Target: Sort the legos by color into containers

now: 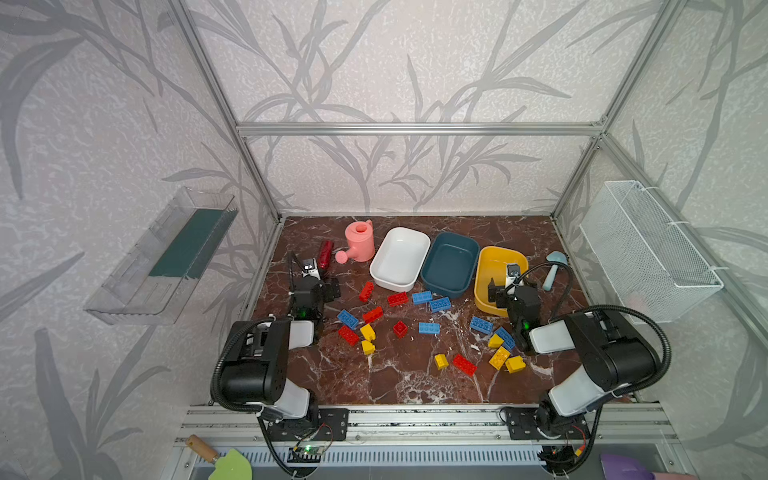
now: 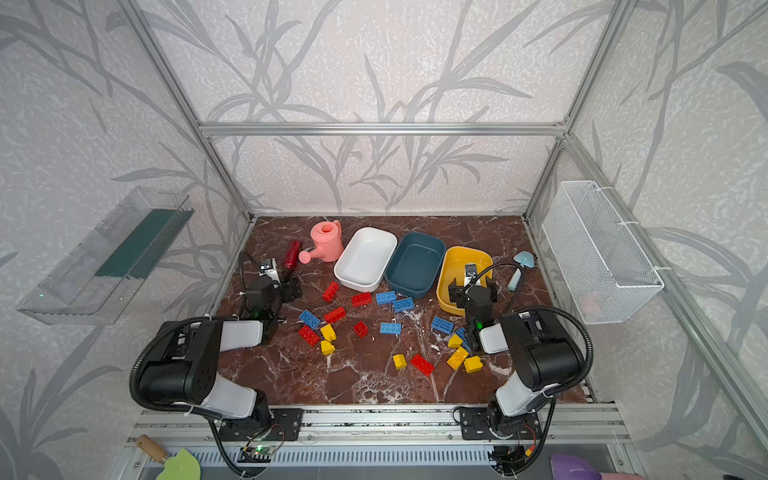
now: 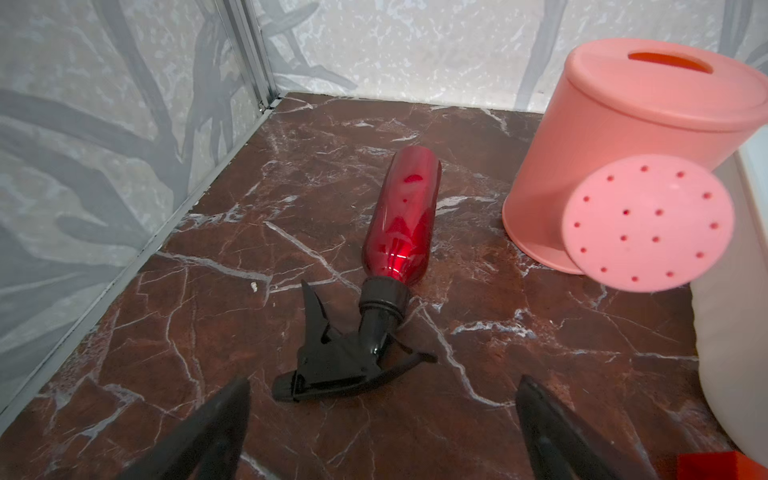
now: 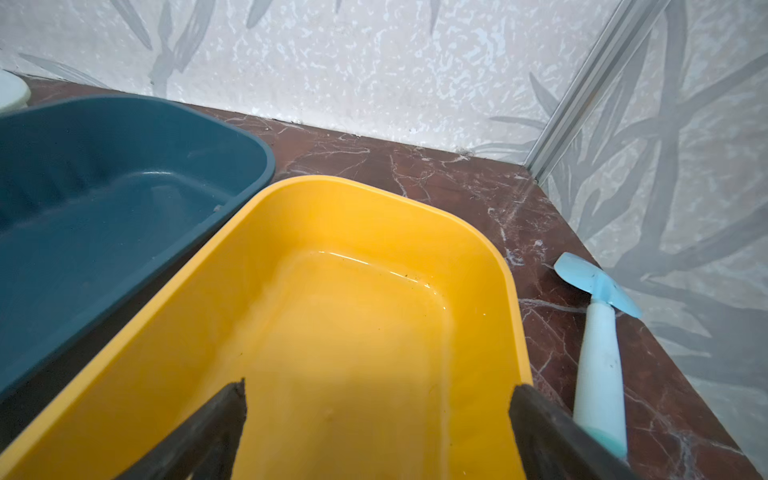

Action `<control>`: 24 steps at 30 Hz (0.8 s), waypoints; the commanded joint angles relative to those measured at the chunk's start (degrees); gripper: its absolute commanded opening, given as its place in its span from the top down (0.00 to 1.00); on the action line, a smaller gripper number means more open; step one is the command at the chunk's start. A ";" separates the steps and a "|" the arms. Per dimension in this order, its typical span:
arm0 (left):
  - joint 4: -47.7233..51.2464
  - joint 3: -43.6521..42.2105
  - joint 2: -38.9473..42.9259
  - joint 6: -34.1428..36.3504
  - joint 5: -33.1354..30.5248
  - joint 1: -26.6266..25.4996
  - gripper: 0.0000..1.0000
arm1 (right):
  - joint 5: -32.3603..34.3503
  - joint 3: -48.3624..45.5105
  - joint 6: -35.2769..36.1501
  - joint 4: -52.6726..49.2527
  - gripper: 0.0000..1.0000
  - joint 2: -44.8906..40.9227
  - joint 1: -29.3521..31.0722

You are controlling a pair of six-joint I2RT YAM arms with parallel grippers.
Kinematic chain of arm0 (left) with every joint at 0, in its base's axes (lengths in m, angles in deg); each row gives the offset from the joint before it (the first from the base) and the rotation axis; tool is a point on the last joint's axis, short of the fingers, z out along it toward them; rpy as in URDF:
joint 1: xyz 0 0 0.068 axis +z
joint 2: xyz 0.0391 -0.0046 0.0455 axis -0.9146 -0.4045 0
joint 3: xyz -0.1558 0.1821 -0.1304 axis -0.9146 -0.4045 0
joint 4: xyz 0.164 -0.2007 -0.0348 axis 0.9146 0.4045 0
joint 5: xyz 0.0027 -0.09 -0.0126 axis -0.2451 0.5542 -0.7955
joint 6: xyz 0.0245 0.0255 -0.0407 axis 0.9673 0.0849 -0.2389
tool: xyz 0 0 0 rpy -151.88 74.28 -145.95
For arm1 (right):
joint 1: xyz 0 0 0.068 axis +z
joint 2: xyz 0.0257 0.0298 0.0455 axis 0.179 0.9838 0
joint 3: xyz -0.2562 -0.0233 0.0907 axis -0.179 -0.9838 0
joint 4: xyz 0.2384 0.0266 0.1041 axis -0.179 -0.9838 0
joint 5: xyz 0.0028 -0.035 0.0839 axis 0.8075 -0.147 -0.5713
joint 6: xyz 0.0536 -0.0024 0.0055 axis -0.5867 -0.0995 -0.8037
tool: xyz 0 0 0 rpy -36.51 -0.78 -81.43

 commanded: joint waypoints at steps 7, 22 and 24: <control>-0.02 0.31 0.02 0.92 0.37 0.10 0.01 | 1.47 -0.73 0.55 3.65 0.01 -0.47 0.65; 0.08 0.31 0.07 0.92 0.45 0.09 0.01 | 1.81 -1.00 0.78 4.27 0.01 -0.40 0.78; 0.02 0.36 0.00 0.92 0.38 0.08 0.01 | 1.79 -1.01 0.73 4.27 0.01 -0.43 0.78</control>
